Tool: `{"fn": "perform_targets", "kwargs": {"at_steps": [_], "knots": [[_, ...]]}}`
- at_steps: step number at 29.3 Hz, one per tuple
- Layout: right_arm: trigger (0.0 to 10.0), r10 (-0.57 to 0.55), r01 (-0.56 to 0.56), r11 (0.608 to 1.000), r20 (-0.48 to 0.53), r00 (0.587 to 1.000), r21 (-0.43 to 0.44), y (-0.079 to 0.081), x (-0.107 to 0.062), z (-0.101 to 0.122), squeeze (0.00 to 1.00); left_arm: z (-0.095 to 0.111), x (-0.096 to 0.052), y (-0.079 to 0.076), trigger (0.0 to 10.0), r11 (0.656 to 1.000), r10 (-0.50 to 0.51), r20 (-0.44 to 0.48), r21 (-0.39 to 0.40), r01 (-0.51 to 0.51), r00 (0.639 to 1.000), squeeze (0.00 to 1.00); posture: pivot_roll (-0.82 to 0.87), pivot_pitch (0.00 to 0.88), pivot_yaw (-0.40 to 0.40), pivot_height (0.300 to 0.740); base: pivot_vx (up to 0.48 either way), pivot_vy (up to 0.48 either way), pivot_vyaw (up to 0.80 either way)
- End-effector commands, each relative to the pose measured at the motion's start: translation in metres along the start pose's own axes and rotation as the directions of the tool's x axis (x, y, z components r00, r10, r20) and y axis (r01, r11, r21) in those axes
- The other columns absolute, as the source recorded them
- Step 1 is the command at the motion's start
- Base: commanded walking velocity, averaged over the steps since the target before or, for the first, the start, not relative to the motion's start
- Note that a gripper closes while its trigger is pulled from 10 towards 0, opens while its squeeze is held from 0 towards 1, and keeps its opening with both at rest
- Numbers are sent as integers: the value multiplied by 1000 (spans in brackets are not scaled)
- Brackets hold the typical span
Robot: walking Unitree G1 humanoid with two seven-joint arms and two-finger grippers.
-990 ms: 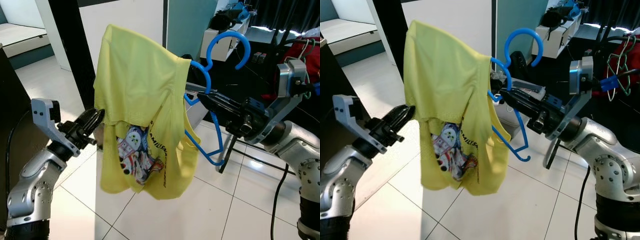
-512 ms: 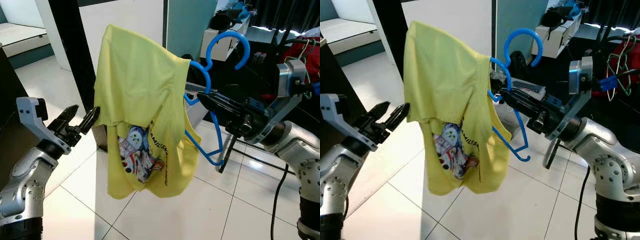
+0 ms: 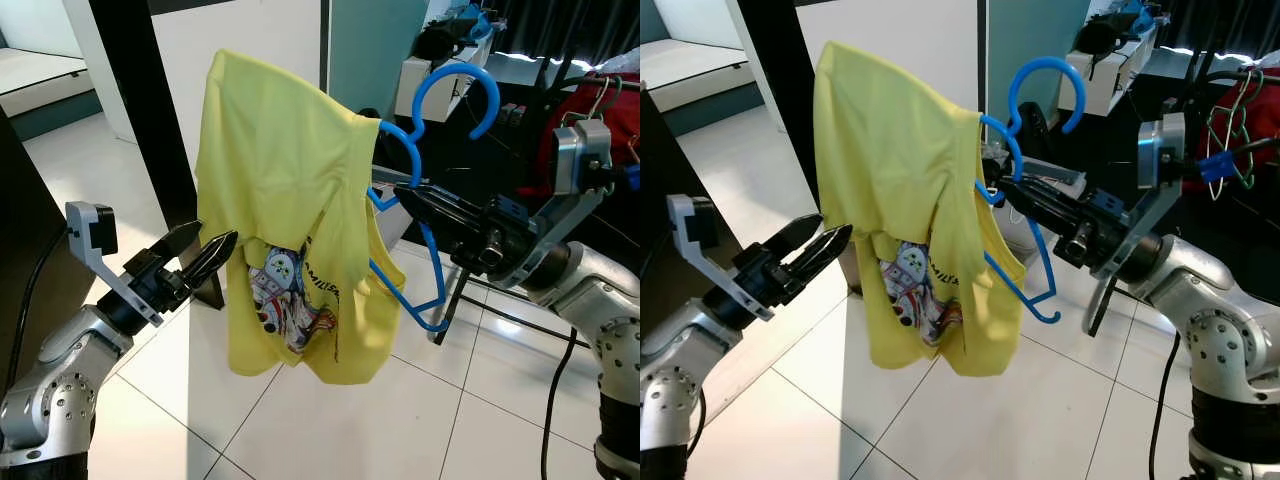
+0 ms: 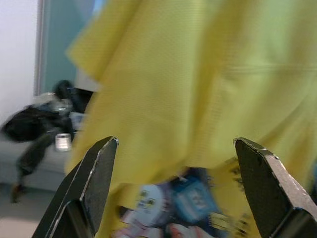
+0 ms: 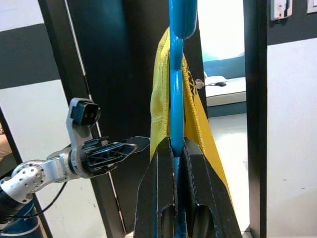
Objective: Hang hanger
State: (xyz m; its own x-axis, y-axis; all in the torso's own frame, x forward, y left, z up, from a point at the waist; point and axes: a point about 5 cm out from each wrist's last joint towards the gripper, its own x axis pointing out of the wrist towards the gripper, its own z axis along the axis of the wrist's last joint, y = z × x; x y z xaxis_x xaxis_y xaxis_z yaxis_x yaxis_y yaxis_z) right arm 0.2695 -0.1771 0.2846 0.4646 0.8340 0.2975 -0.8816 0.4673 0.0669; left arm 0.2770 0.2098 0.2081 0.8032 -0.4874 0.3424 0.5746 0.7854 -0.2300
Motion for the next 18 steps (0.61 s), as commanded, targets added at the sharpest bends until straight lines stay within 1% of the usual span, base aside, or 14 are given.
{"fn": "perform_targets", "kwargs": {"at_steps": [1,2,5,6,9,11,13,14,18], "knots": [[10000,48,-47,999,21,999,-21,7,5,7,0,1,1,7,10000,998,61,8,32,-61,998,0,-84,0,30,740,0,0,0],[10000,49,-49,999,22,999,-21,8,6,8,0,4,2,13,10000,993,111,19,43,-111,994,0,-85,0,30,740,0,0,0],[10000,49,-49,999,22,999,-21,8,6,8,0,5,2,15,10000,990,129,26,47,-130,991,0,-85,0,30,740,0,0,0],[10000,51,-50,999,24,998,-19,8,6,8,0,5,2,19,10000,985,158,21,74,-159,987,0,-86,0,29,740,0,0,0],[10000,51,-50,999,24,998,-18,8,6,8,0,4,2,19,10000,983,164,18,80,-165,986,0,-86,0,29,740,0,0,0],[10000,50,-50,999,25,998,-17,9,6,8,0,0,4,15,10000,985,152,4,84,-151,988,0,-86,0,29,740,0,0,0],[10000,50,-50,999,25,998,-17,9,6,8,0,0,4,15,10000,985,152,4,84,-151,988,0,-86,0,29,740,0,0,0],[10000,49,-48,999,25,998,-16,9,5,8,0,-4,6,11,10000,988,136,-1,77,-136,991,0,-86,0,29,740,0,0,0],[10000,47,-46,999,26,999,-16,9,5,9,0,-7,10,6,10000,991,118,5,59,-118,993,0,-89,0,31,740,0,0,0]]}}
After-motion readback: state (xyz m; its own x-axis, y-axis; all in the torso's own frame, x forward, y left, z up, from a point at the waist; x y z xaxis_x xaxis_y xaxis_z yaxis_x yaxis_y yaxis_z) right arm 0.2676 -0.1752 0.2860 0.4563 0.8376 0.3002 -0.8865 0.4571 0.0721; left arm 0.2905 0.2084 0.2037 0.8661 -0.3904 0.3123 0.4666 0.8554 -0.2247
